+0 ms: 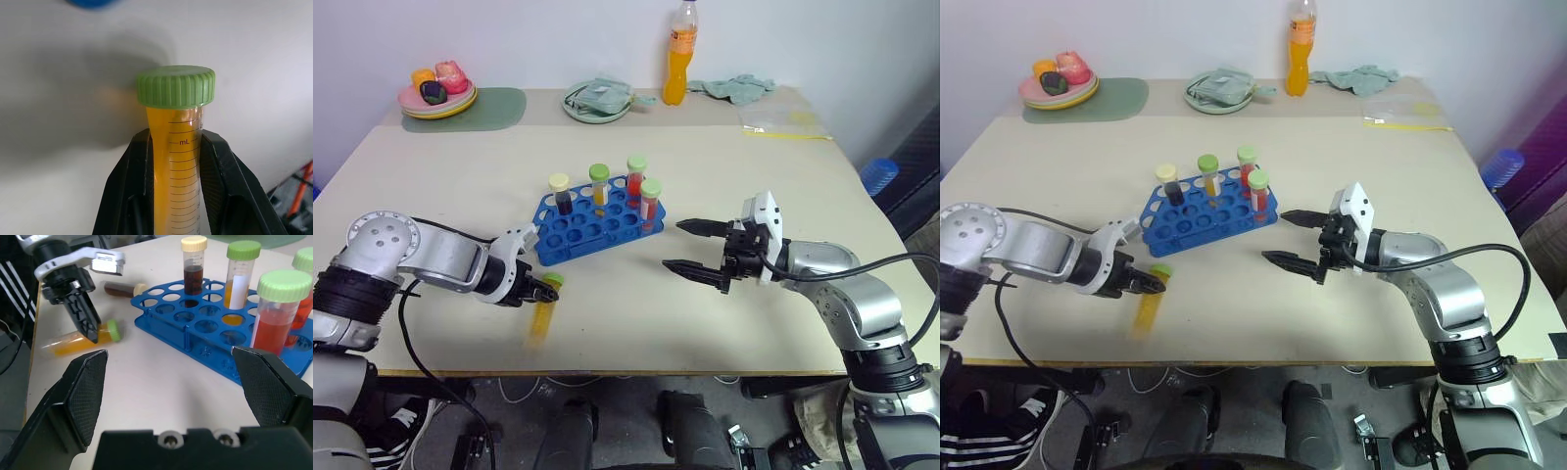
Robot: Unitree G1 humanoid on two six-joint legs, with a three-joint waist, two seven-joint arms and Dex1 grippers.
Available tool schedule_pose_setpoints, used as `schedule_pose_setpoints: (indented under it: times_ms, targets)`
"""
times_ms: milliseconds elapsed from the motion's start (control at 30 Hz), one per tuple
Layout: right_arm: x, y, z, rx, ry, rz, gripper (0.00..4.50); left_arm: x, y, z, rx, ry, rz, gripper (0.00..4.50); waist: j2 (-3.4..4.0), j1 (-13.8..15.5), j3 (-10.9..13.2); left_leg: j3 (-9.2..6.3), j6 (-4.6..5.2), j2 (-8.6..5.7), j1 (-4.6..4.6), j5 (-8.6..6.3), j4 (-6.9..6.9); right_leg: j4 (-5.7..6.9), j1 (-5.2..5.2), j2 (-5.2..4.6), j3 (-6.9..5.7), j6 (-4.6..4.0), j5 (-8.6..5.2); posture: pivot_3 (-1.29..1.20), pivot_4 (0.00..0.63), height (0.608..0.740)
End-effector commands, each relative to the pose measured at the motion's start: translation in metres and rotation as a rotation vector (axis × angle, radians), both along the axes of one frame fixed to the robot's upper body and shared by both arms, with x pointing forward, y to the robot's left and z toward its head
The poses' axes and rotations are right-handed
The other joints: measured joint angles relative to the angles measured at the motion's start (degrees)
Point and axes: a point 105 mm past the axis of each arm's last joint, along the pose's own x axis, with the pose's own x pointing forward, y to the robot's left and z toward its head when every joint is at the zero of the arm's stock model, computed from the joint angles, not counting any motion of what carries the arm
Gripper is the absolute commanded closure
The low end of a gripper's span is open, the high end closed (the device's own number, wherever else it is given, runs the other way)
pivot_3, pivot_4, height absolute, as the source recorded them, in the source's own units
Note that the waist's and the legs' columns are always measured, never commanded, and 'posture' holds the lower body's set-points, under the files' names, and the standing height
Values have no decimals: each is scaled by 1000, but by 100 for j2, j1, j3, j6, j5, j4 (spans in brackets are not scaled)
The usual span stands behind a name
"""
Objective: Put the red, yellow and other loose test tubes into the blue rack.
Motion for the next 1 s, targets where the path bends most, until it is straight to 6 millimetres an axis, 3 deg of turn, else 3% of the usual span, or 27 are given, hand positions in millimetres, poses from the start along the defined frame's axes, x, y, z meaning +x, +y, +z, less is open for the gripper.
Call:
schedule_pose_setpoints:
  times_ms: [33, 167, 300, 500, 667, 1000]
  targets:
    - [-10, -9, 15, -6, -21, 39, 0, 0, -16, 36, 8, -307, -116, 3796, 0, 15, 0, 1, -1, -2, -3, 0, 1, -2, 0, -1, -1, 0, 0, 0, 150, 740]
    - [-23, -19, 20, -19, 12, 88, 0, 1, -25, 48, 1, -524, -171, 3796, 2, 14, 1, 9, 0, -5, -3, 0, -2, -8, 1, -9, 0, 0, -1, 0, 150, 740]
    - [-31, -26, 23, -15, 40, 99, 0, 9, -43, 71, -202, -835, -156, 3796, 7, 12, 2, 19, 1, -4, 1, -1, -5, -14, 1, -11, 5, -1, -1, 0, 150, 740]
    - [-23, -30, 28, 21, 1, 15, 0, 29, -59, 97, -178, -1373, -179, 3796, 5, 50, 1, 20, 1, -4, -3, -1, 3, -18, 4, -10, 5, -3, 0, 0, 150, 740]
    - [-14, -36, 29, 63, -28, -65, 0, 41, -63, 82, -156, -1502, -134, 3796, 6, 52, 1, 21, 9, -6, -5, -5, 3, -26, 8, -12, 5, -1, 1, 0, 150, 740]
    - [1, -21, 38, 170, -89, -174, 0, 67, -87, 85, -207, -1618, -30, 3796, 6, 29, 1, 20, 13, -6, -2, -6, 10, -19, 12, -9, 5, 30, 17, 0, 150, 740]
